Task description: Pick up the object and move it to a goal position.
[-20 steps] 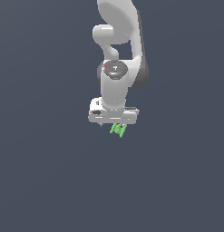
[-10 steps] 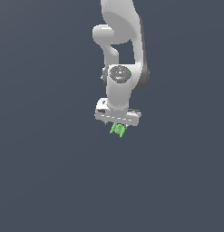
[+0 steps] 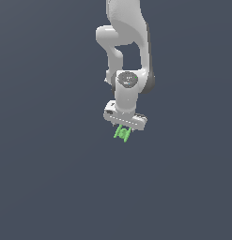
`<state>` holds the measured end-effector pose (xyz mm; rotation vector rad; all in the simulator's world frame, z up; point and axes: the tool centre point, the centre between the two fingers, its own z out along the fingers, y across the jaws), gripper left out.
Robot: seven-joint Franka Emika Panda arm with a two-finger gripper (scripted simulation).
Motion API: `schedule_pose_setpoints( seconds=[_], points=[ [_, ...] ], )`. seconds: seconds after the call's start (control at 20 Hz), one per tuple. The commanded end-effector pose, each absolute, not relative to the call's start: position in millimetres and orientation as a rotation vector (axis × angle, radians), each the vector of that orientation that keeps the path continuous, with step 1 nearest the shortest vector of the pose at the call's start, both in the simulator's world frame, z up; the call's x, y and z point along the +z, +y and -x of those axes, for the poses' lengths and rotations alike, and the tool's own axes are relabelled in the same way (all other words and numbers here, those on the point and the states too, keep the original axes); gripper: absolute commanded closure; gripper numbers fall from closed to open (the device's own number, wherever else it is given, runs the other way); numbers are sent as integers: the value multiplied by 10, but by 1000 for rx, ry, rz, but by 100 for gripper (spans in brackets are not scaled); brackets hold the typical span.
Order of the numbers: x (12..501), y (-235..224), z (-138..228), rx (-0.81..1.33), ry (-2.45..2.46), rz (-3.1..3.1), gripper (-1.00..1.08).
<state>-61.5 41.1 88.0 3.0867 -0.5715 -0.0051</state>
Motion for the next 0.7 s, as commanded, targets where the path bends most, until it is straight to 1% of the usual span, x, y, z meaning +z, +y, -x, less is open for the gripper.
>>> schedule_pose_setpoints(
  seconds=[0.0, 0.45, 0.65],
  points=[
    [839, 432, 663, -2, -614, -3080, -92],
    [792, 450, 703, -1, -643, -3075, -92],
    [686, 449, 708, -1, -645, -3074, -92]
  ],
)
